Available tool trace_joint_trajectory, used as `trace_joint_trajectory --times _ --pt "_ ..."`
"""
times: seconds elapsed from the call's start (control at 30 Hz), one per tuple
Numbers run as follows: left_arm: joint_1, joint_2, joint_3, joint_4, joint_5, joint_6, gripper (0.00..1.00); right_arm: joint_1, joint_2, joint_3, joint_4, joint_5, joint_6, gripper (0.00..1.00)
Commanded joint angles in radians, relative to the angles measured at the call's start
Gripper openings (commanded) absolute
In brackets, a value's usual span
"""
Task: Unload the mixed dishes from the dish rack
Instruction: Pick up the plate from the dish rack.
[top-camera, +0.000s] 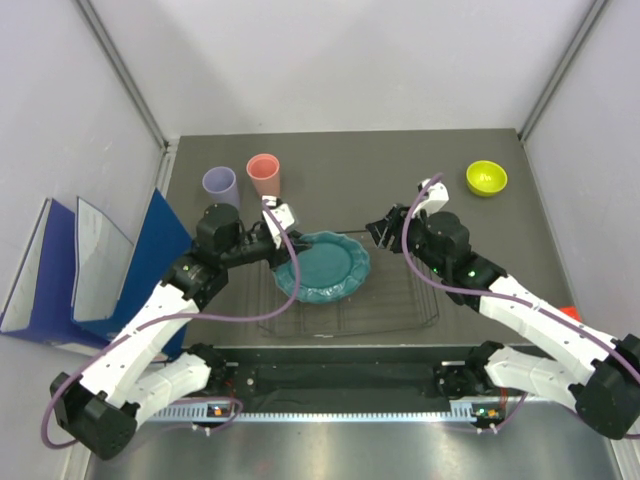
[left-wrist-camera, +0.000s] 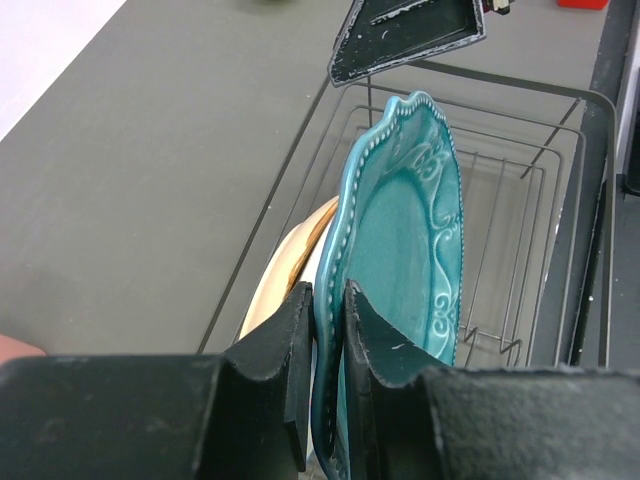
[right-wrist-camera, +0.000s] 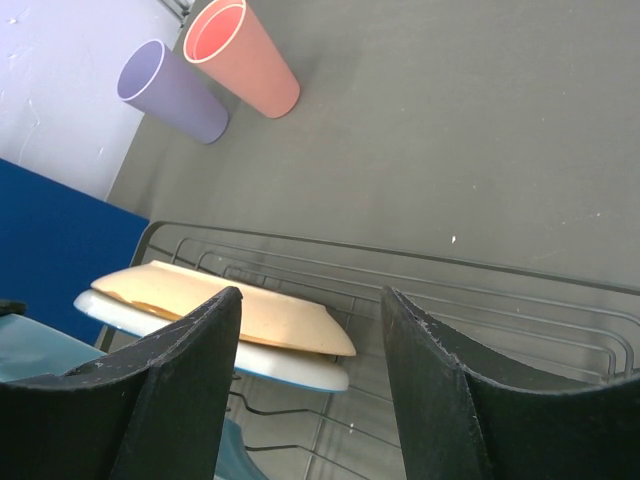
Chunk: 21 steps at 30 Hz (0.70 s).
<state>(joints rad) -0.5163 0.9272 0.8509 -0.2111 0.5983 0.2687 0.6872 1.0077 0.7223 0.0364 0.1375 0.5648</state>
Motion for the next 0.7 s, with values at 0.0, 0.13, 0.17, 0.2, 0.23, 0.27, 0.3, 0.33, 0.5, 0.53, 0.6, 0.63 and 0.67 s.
trace_joint_trajectory --times 0.0,0.13,0.17,0.2,0.23,0.27,0.3,0.33,0.5,0.53,0.6,0.63,0.67 --pt "-0.004 -0.030 0.033 0.177 0.057 -0.028 0.00 0.018 -0.017 0.034 0.022 0.011 -0.005 0.58" --pt "-0.004 -0.025 0.043 0.203 0.058 -0.051 0.00 0.017 -0.021 0.032 0.019 0.011 -0.003 0.58" --pt "-0.004 -0.022 0.053 0.203 0.060 -0.051 0.00 0.017 -0.023 0.035 0.016 0.013 -0.006 0.58" --pt "-0.004 -0.021 0.062 0.203 0.061 -0.054 0.00 0.017 -0.023 0.035 0.013 0.013 -0.008 0.58" --pt "-0.004 -0.011 0.086 0.203 0.064 -0.063 0.00 0.017 -0.023 0.040 0.011 0.013 -0.009 0.58" --pt "-0.004 -0.007 0.099 0.203 0.075 -0.069 0.00 0.017 -0.027 0.042 0.008 0.014 -0.008 0.58" --pt "-0.004 -0.001 0.109 0.203 0.083 -0.074 0.00 0.015 -0.029 0.043 0.005 0.016 -0.009 0.58" --pt "-0.004 0.007 0.132 0.203 0.084 -0.092 0.00 0.017 -0.029 0.046 0.003 0.016 -0.011 0.58" --pt "-0.004 0.033 0.203 0.242 0.112 -0.131 0.00 0.017 -0.058 0.075 -0.030 0.040 -0.009 0.59" --pt "-0.004 0.047 0.214 0.240 0.112 -0.135 0.00 0.017 -0.064 0.101 -0.064 0.074 -0.013 0.59" --pt "-0.004 0.061 0.244 0.242 0.113 -0.149 0.00 0.014 -0.078 0.140 -0.098 0.118 -0.023 0.59" --pt "-0.004 0.076 0.252 0.243 0.116 -0.151 0.00 0.015 -0.084 0.184 -0.127 0.161 -0.029 0.60" --pt "-0.004 0.087 0.261 0.245 0.120 -0.152 0.00 0.015 -0.092 0.204 -0.138 0.180 -0.045 0.60"
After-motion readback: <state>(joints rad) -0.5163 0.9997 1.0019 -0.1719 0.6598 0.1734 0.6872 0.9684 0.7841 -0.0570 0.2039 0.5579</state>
